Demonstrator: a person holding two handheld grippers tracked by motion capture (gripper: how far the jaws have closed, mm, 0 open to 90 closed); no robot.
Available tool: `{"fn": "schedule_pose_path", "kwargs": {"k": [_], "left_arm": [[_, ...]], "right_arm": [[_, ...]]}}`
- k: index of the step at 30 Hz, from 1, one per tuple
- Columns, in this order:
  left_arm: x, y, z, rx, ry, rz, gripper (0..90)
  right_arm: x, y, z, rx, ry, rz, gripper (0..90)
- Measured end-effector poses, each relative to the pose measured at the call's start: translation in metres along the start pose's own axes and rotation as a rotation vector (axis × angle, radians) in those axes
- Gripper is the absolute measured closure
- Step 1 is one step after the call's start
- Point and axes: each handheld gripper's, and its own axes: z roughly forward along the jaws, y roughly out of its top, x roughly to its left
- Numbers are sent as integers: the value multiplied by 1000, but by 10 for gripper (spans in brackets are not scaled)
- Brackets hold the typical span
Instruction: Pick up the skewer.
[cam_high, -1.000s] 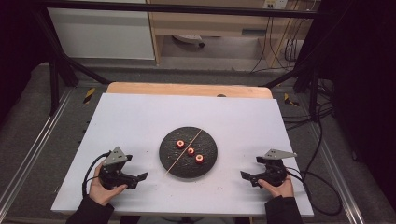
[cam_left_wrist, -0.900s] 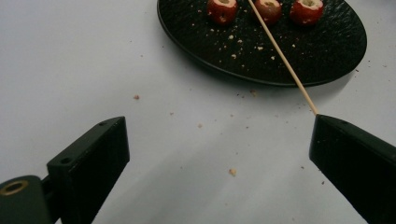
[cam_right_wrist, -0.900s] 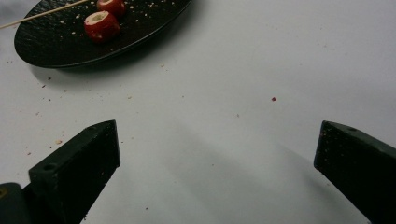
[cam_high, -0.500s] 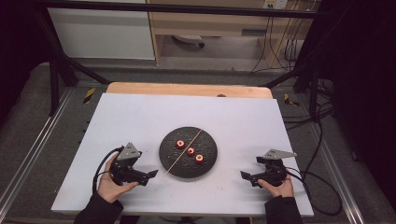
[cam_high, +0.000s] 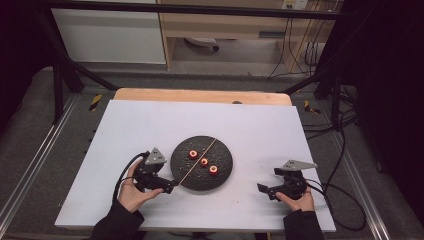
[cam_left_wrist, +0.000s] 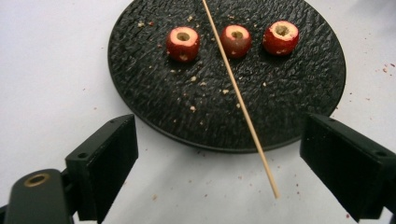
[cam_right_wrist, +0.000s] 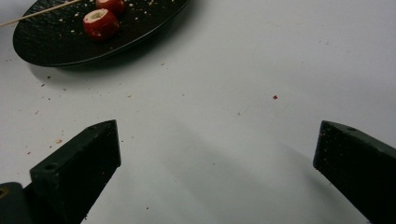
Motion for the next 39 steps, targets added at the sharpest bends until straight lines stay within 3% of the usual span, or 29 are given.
{"fn": "schedule_pose_path", "kwargs": {"k": [10,19,31,39], "left_arm": [[-8,20,18,58,5,6,161],[-11,32,36,112,26,-11,257],[-11,39,56,232,18,-45,464],[-14,42,58,257,27,-46,602]], "right_arm": [[0,0,0,4,3,-2,13],[0,0,1,7,5,-3,13],[0,0,2,12,8,-8,15],[0,0,1,12,10,-7,15]]}}
